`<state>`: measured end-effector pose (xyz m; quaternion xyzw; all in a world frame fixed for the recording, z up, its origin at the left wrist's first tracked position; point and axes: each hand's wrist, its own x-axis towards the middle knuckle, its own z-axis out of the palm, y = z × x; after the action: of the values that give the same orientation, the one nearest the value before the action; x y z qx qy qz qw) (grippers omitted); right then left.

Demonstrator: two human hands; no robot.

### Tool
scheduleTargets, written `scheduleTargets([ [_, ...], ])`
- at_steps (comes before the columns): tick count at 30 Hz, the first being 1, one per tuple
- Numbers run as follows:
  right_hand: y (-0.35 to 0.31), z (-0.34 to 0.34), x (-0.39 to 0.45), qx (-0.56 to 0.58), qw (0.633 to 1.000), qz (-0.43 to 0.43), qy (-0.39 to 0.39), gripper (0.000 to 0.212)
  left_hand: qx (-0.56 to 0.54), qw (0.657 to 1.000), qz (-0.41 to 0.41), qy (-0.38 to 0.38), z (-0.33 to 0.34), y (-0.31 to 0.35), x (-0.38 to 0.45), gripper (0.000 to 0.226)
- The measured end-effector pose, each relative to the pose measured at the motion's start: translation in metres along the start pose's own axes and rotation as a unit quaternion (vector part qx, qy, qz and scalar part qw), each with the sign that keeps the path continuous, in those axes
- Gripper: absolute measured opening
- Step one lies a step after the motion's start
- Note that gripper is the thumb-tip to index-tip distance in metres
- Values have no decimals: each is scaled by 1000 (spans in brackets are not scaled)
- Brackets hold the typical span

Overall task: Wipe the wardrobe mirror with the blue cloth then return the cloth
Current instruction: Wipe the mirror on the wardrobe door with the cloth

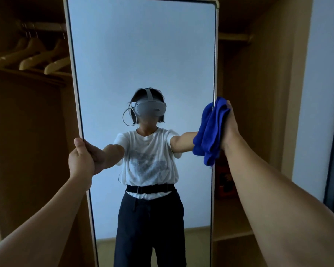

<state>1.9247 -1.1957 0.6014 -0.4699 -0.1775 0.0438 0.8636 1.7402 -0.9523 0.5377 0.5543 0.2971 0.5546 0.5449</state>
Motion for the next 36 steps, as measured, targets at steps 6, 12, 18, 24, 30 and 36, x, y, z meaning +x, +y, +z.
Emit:
scheduleTargets([
  [6,47,-28,-9,-63,997,40,14,79,11,1000,11,-11,-1,-3,3,60],
  [12,52,-43,-16,-116,991,69,-11,80,5,1000,-3,-21,-2,-5,6,60],
  [18,-14,1,2,-131,990,-38,20,33,-29,999,-29,-26,-2,-1,9,60],
  [24,-66,42,17,-142,983,-114,33,64,-51,996,-32,-62,-2,22,26,60],
  [30,-64,79,16,-353,851,-284,267,62,-53,997,2,-64,5,90,63,74],
  [36,-46,104,4,-512,653,-528,180,42,-62,992,62,-89,11,115,70,55],
])
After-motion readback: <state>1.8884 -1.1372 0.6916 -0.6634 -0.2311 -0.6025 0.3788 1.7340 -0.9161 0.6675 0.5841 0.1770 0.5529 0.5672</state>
